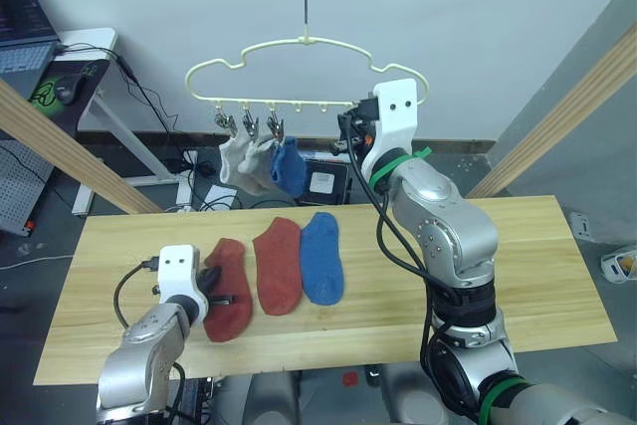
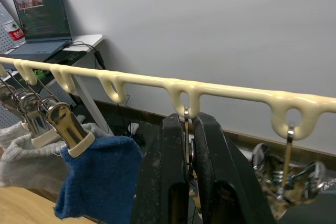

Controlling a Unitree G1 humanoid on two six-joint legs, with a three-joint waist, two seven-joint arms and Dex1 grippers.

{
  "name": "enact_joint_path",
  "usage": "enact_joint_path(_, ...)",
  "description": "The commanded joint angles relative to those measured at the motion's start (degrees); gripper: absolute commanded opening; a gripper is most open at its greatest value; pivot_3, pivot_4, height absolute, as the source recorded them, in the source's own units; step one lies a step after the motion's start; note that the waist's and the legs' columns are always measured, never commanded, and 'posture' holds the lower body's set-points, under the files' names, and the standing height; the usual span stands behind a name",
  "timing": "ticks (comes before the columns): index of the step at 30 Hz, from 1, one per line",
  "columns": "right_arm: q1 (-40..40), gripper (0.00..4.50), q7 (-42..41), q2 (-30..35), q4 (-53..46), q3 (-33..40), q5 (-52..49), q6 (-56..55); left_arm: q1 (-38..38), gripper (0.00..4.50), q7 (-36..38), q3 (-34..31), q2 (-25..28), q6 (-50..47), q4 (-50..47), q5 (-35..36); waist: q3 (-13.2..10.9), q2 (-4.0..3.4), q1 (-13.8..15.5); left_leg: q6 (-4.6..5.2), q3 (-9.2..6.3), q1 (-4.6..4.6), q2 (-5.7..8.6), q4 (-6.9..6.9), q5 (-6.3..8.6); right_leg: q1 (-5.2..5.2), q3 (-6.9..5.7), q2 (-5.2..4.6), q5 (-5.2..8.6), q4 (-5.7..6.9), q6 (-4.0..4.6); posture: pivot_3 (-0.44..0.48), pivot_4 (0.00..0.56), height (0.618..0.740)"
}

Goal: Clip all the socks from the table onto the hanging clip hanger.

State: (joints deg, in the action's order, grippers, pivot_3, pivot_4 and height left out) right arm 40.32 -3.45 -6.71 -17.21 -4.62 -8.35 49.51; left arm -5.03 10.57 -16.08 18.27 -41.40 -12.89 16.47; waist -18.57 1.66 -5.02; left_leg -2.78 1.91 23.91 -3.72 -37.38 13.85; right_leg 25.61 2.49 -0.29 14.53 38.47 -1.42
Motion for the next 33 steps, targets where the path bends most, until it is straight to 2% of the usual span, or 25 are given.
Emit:
enact_joint_path(1, -0.1, 0.00, -0.2, -0.1, -0.3, -0.4, -0.6, -0.5, -1.4, 1.62, -0.7, -0.3, -0.2, 2.8, -1.7, -1.3, 0.0, 0.05, 0.0, 0.00, 0.00, 0.00, 0.01, 0.06, 0.00, 0.00, 0.00, 0.00, 0.00, -0.05, 0.00, -0.098, 0.372, 0.735)
enact_joint_path(6, -0.5, 0.00, -0.7, 0.3, -0.2, -0.8, -0.5, -0.8, -2.0, 3.05, -1.6, -0.3, -0.3, 6.5, -3.4, -2.7, 0.0, 0.06, 0.2, -0.02, -0.01, 0.15, -0.03, 0.45, 0.00, 0.06, -0.03, -0.03, -0.05, -0.53, 0.08, -0.091, 0.365, 0.735)
enact_joint_path(11, -0.7, 0.00, -1.1, 0.8, 0.1, -1.2, -0.5, -1.4, -2.2, 3.05, -0.8, -0.4, -0.7, 11.5, -5.5, -2.9, 0.0, 0.07, 0.2, -0.01, -0.01, 0.63, -0.01, 0.45, 0.00, 0.48, -0.07, -0.39, -0.13, -0.53, 0.21, -0.085, 0.361, 0.735)
enact_joint_path(15, -0.7, 0.00, -1.3, 0.9, 0.3, -1.4, -0.4, -1.8, -2.6, 3.05, 0.0, -0.1, -0.7, 13.1, -5.3, -2.6, 0.0, 0.06, 0.2, -0.01, 0.00, 0.65, 0.04, 0.45, 0.00, 0.49, -0.11, -0.48, -0.13, -0.52, 0.21, -0.083, 0.359, 0.735)
enact_joint_path(18, -0.7, 0.00, -1.4, 0.9, 0.3, -1.5, -0.4, -1.9, -2.2, 3.62, 0.8, 0.8, -0.5, 11.4, -4.4, -1.9, 0.0, 0.06, 0.2, 0.00, -0.03, 0.65, 0.04, 0.45, 0.00, 0.49, -0.16, -0.48, -0.13, -0.50, 0.21, -0.080, 0.359, 0.735)
enact_joint_path(21, -0.7, 0.00, -1.5, 0.9, 0.3, -1.5, -0.4, -1.9, -0.8, 4.47, 1.7, 2.2, -0.2, 10.5, -3.2, -2.0, 0.0, 0.07, 0.2, 0.00, -0.05, 0.66, 0.05, 0.44, 0.00, 0.49, -0.18, -0.45, -0.12, -0.49, 0.20, -0.081, 0.360, 0.735)
enact_joint_path(33, -0.6, 0.00, -1.3, 0.7, 0.1, -1.7, -0.3, -1.9, 4.8, 4.49, 3.5, 4.0, 1.2, 6.6, 4.5, -2.4, 0.0, 0.07, 0.2, 0.00, -0.04, 0.67, 0.05, 0.44, 0.00, 0.50, -0.20, -0.28, -0.12, -0.50, 0.19, -0.094, 0.368, 0.735)
